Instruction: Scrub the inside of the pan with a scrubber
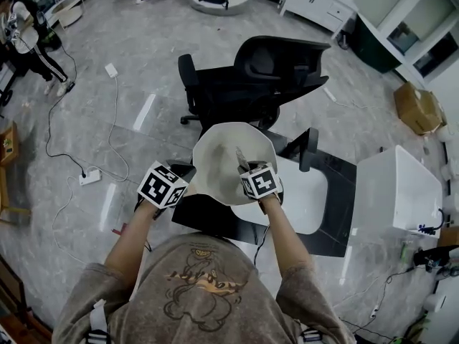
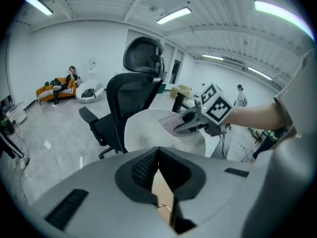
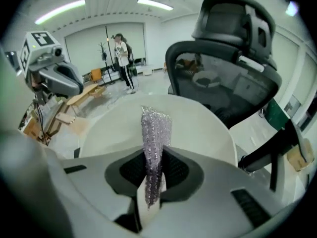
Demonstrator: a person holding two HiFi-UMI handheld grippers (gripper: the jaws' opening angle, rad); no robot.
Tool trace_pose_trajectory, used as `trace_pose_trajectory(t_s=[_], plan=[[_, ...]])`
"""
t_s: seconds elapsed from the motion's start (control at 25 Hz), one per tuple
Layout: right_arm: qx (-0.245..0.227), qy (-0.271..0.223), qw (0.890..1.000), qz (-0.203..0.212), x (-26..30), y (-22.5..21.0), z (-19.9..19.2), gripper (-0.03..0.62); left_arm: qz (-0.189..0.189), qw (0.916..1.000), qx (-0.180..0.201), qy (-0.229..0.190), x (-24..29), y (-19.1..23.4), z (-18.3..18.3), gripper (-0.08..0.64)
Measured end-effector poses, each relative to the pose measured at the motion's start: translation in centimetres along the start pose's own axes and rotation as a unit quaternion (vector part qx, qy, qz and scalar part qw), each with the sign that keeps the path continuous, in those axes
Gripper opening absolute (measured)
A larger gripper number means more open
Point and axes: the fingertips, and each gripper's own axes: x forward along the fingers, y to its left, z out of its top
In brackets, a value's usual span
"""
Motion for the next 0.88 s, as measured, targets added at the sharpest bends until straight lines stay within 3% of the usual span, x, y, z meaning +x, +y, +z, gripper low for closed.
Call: trace_pose_trajectory(t_s=[0.2,0.36,0.48,0.68,0.88], plan=[[0.046,-0.138,0.989,-0.014,-6.6,2.5,2.4,0.074,0.022,0.9976,0.008,-0.065,-1.1,-1.2,2.8,0.018],[0.101,-0.255,0.961,-0.030,-11.8,4.9,3.7,0.074,0.033,0.9912,0.030,-0.124,-2.1,-2.9,4.7,0.018],[0.119,-0.315,0.940,-0.057,-14.5,5.9,4.0,0.074,0.040,0.9835,0.039,-0.172,-2.8,-3.9,5.7,0.018],[0.131,-0.369,0.916,-0.092,-16.8,6.0,4.1,0.074,0.059,0.9664,0.049,-0.245,-4.2,-4.6,6.8,0.018],[0.135,-0.384,0.906,-0.118,-17.5,5.2,3.9,0.074,0.065,0.9617,0.052,-0.261,-4.8,-4.7,6.8,0.018]])
